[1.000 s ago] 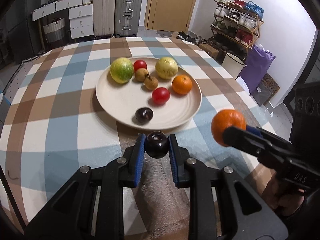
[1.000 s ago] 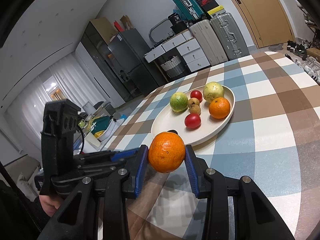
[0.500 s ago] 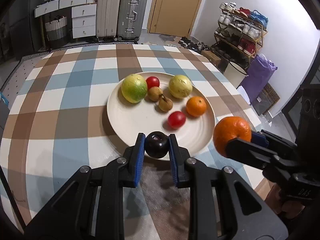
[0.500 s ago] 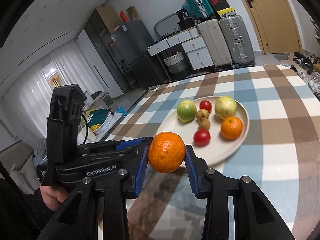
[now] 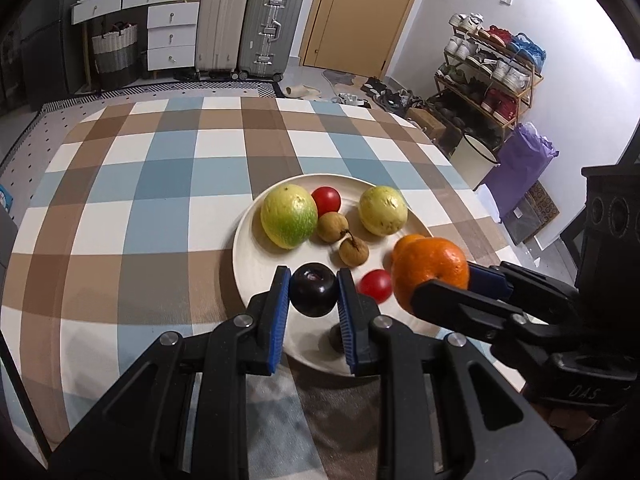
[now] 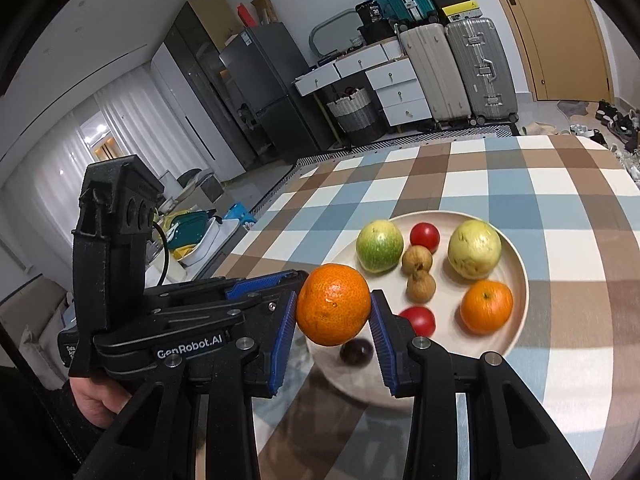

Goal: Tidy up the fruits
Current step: 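Carry the plum with the left tool while the right tool carries the orange onto the plate, then open both tools and lift them back from the plate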

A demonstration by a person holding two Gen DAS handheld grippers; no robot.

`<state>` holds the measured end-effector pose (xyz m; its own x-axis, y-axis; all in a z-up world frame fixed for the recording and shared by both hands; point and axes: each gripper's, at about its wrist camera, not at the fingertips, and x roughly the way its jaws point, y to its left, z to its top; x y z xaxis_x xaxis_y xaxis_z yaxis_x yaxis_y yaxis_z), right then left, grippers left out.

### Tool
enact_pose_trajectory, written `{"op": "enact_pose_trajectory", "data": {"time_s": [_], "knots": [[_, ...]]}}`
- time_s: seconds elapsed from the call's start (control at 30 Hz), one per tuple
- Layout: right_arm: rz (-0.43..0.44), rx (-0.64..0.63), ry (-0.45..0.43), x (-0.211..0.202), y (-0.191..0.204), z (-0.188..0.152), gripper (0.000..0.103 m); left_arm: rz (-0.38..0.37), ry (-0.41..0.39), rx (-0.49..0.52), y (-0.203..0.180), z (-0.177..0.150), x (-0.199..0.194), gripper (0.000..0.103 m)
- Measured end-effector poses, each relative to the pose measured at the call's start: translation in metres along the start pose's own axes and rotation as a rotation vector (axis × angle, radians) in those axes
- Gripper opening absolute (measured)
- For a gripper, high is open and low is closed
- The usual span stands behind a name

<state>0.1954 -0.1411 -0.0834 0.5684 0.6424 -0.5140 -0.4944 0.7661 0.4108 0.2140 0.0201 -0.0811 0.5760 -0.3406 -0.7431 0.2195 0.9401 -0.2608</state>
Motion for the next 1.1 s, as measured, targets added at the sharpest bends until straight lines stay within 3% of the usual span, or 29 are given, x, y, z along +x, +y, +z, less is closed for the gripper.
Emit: {"op": "enact_pose_trajectory", "data": {"time_s": [0.33,1.0,1.03,1.1], "knots": [[-0.063,-0.018,0.076,0.033,-0.009,0.014,0.037,-0.018,0.031,-0.025,0.011,0.008,0.023,0.02],[-0.138,-0.03,0.091,0.053,-0.018,0.018,0.038,-0.046,0.032,-0.045,0.021,0.011,0.042,0.02],[-0.137,-0.028,0.084,0.052,-0.019,0.019,0.039,-0.041,0.031,-0.046,0.021,0.012,0.043,0.021],[-0.137,-0.017,0.061,0.048,-0.021,0.018,0.052,-0.051,0.037,-0.053,0.021,0.013,0.044,0.021]]}}
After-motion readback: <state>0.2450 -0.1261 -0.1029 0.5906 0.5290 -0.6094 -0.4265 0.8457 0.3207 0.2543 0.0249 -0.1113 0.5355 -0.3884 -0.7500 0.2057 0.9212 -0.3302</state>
